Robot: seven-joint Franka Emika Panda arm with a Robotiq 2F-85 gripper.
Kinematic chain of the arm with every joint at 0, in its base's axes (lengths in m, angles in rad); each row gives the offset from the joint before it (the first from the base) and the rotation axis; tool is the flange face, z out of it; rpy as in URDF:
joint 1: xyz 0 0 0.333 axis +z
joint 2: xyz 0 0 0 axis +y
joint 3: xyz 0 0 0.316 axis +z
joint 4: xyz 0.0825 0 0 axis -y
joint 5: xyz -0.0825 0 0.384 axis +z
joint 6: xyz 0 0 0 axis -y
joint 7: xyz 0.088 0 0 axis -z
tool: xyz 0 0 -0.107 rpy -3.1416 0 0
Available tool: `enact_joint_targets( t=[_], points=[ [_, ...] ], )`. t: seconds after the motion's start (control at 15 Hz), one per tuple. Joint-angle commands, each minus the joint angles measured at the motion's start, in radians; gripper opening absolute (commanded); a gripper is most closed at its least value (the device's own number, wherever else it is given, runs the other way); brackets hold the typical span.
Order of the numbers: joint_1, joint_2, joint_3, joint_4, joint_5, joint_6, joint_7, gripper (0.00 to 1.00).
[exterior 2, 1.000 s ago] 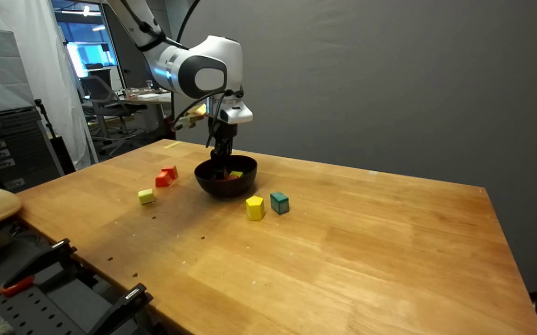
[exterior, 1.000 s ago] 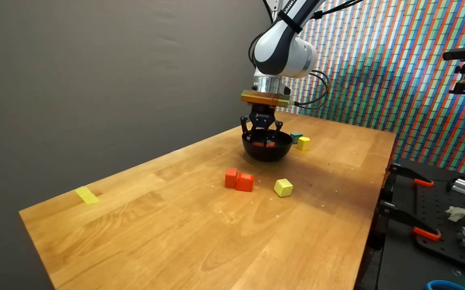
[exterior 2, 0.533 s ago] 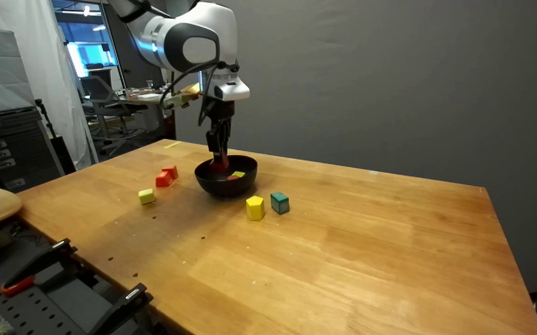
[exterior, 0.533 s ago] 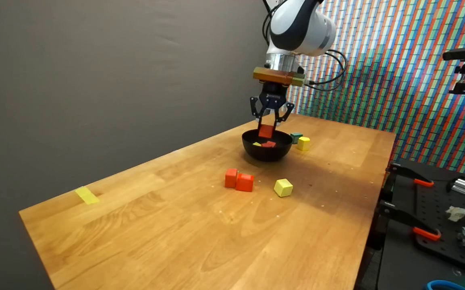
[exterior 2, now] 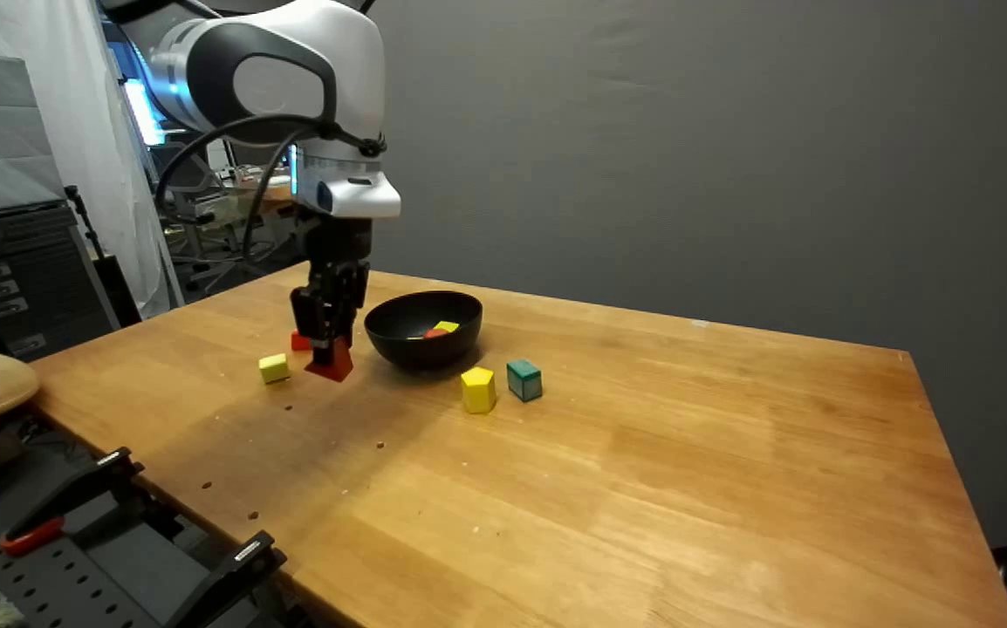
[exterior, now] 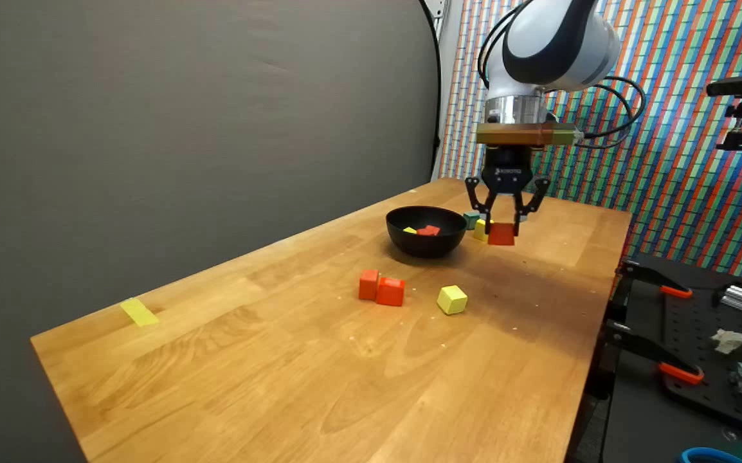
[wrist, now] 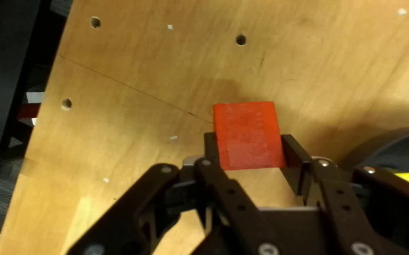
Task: Remove the cubes from the bowl
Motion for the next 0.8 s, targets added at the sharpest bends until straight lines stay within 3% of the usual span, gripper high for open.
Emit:
enact_joint_targets(
  t=[0.0, 0.13, 0.2, 0.27, 0.53, 0.73],
  points=[
    [-0.027, -0.014, 0.010, -0.093, 0.042, 0.103, -0.022, 0.22],
    [-0.034, -0.009, 0.015, -0.132, 0.085, 0.172, -0.038, 0.25],
    [-0.036, -0.015, 0.016, -0.152, 0.097, 0.199, -0.046, 0.72],
    [-0.037, -0.023, 0.013, -0.169, 0.095, 0.222, -0.047, 0.73],
    [-0.023, -0.137, -0.027, -0.242, -0.067, 0.219, 0.025, 0.99],
    [-0.037, -0.216, -0.035, -0.228, -0.302, 0.239, 0.138, 1.00]
  ],
)
